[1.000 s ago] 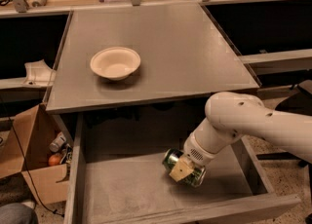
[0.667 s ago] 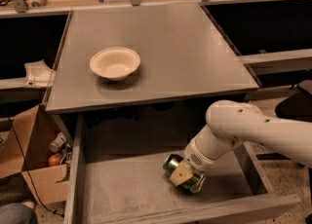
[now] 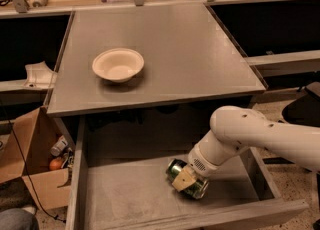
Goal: Place green can into top drawer
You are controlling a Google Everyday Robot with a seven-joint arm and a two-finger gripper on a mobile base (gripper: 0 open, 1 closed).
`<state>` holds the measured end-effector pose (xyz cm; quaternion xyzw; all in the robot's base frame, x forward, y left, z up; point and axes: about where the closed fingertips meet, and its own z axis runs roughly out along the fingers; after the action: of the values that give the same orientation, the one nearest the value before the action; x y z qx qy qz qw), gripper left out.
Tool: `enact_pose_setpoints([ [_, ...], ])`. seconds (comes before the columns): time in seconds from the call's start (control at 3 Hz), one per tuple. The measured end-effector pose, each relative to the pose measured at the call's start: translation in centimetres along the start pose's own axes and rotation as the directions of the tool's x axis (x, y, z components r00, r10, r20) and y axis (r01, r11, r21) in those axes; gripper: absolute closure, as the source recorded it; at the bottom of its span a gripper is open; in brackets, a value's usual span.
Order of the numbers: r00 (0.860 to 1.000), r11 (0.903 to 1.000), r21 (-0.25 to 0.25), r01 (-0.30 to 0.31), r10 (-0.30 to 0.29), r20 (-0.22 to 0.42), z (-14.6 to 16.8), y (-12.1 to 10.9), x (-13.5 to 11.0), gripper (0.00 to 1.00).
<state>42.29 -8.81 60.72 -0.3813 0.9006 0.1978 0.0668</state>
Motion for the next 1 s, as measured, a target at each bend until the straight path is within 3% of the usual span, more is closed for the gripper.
enact_pose_setpoints([
  [0.67, 1.000, 1.0000, 0.000, 0.000, 0.000, 0.000, 0.00, 0.00, 0.00, 0.41],
  [1.0, 1.000, 1.0000, 0.000, 0.000, 0.000, 0.000, 0.00, 0.00, 0.00, 0.10],
])
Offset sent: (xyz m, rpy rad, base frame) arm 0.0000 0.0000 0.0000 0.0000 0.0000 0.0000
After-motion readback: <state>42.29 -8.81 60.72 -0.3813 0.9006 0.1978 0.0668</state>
